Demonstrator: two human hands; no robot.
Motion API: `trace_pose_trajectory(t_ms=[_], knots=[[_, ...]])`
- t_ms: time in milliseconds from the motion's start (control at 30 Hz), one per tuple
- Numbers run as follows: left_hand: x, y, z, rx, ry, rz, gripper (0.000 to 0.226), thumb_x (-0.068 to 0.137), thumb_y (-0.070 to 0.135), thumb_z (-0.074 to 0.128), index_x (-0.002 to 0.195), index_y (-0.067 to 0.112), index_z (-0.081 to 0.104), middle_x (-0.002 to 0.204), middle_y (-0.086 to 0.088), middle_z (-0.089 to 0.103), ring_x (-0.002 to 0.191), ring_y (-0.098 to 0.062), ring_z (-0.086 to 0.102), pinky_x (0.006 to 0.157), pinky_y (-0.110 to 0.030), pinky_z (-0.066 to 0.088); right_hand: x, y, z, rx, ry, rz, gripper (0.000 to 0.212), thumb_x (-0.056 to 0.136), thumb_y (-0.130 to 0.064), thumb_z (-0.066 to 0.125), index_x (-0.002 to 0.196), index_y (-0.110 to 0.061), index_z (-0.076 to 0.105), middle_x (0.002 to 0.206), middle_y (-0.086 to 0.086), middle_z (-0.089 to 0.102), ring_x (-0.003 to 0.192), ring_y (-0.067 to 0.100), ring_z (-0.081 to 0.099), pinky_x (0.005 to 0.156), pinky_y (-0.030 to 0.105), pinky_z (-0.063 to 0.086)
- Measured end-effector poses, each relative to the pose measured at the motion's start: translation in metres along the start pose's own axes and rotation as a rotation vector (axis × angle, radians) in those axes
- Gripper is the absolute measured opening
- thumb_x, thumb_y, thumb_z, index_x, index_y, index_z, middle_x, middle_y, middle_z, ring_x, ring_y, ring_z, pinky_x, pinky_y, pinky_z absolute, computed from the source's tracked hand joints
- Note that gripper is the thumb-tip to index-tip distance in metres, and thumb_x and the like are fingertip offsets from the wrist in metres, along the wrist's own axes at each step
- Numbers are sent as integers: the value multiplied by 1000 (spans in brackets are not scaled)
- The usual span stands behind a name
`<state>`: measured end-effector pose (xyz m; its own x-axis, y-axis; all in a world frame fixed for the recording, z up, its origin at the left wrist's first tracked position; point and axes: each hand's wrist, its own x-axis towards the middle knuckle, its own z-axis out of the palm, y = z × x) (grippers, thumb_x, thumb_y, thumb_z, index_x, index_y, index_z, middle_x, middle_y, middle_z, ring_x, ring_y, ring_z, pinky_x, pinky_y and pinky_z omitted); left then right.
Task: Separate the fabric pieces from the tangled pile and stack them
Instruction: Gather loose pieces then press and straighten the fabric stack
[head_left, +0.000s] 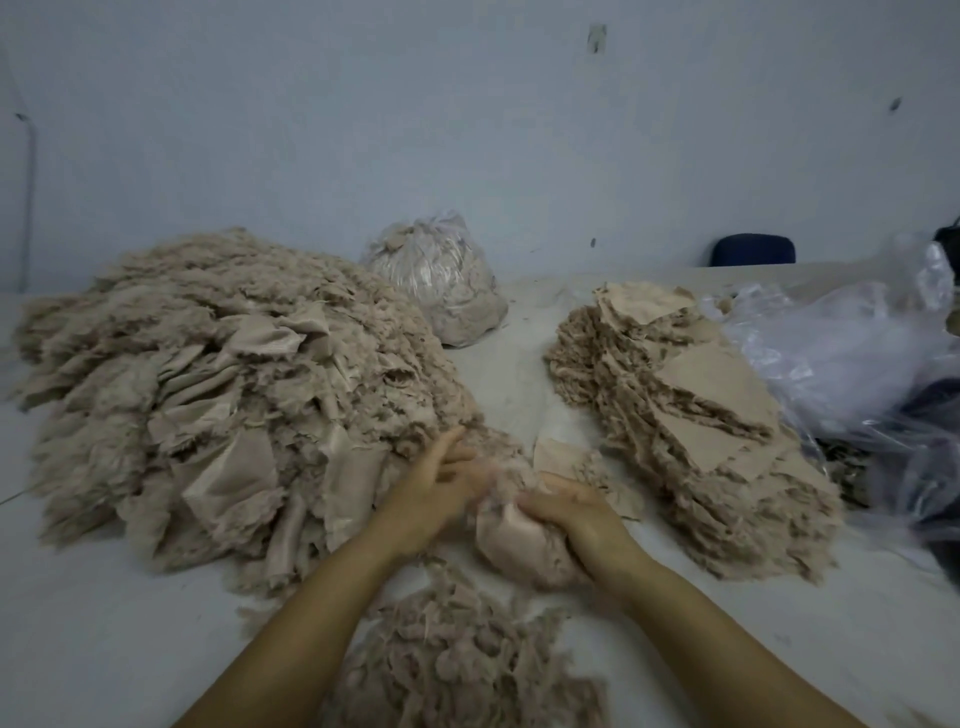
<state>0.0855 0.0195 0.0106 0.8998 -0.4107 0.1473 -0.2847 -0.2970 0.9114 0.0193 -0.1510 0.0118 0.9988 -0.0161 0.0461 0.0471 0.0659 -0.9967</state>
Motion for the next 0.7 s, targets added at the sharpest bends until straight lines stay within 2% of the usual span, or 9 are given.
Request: trace_pose_trajectory(t_ms=[67,167,267,367,467,533,600,633,700], knots=[[-1,5,9,48,-222,37,61,70,49,75,122,50,42,118,37,48,110,16,48,81,-4,41,1,1,0,104,-13,42,26,95,-12,52,82,5,66,75,12,66,72,27,60,62,26,50],[5,5,21,-44,-37,60,21,86,16,68,106,20,67,104,4,69,94,-10,63,83,-24,48,0,4,-2,277,-82,97,35,89,-24,62,105,8,67,101,26,68,92,36,66,87,45,54],[8,8,24,-416,41,-114,26,91,21,58,99,1,71,99,-20,71,87,-26,66,82,-36,51,1,7,-8,356,15,132,43,69,-15,76,106,6,68,104,23,70,91,33,70,81,41,58],[8,7,25,-660,30,-299,30,92,23,54,82,6,77,88,-18,73,74,-24,70,67,-29,56,4,9,-15,475,150,136,25,82,-12,65,102,2,67,102,22,71,94,33,69,81,40,57],[7,4,25,-682,4,-372,25,90,15,55,79,6,76,70,-13,72,52,-19,65,48,-21,50,6,11,-18,428,241,184,17,96,-12,54,82,-3,58,79,18,68,71,26,67,66,35,59],[7,5,25,-718,1,-391,13,85,10,59,87,3,70,76,-12,71,65,-22,66,61,-27,51,5,13,-16,338,246,177,18,97,-13,52,82,-4,54,76,17,63,69,25,63,63,34,55],[6,5,26,-708,-27,-364,27,74,15,70,98,5,64,90,-13,69,80,-24,67,71,-31,51,4,13,-12,226,242,123,18,97,-16,53,92,1,58,86,22,62,79,29,60,73,41,51],[5,5,29,-652,-58,-341,43,66,20,76,105,8,62,98,-13,69,87,-24,67,73,-31,53,2,13,-10,177,223,92,20,97,-18,54,93,1,60,85,22,62,76,28,60,70,41,51],[1,7,39,-523,-98,-293,59,58,26,80,112,15,61,107,-13,68,94,-24,68,78,-30,56,0,14,-7,118,163,40,21,96,-22,55,85,-5,62,64,10,60,52,16,56,47,25,44]])
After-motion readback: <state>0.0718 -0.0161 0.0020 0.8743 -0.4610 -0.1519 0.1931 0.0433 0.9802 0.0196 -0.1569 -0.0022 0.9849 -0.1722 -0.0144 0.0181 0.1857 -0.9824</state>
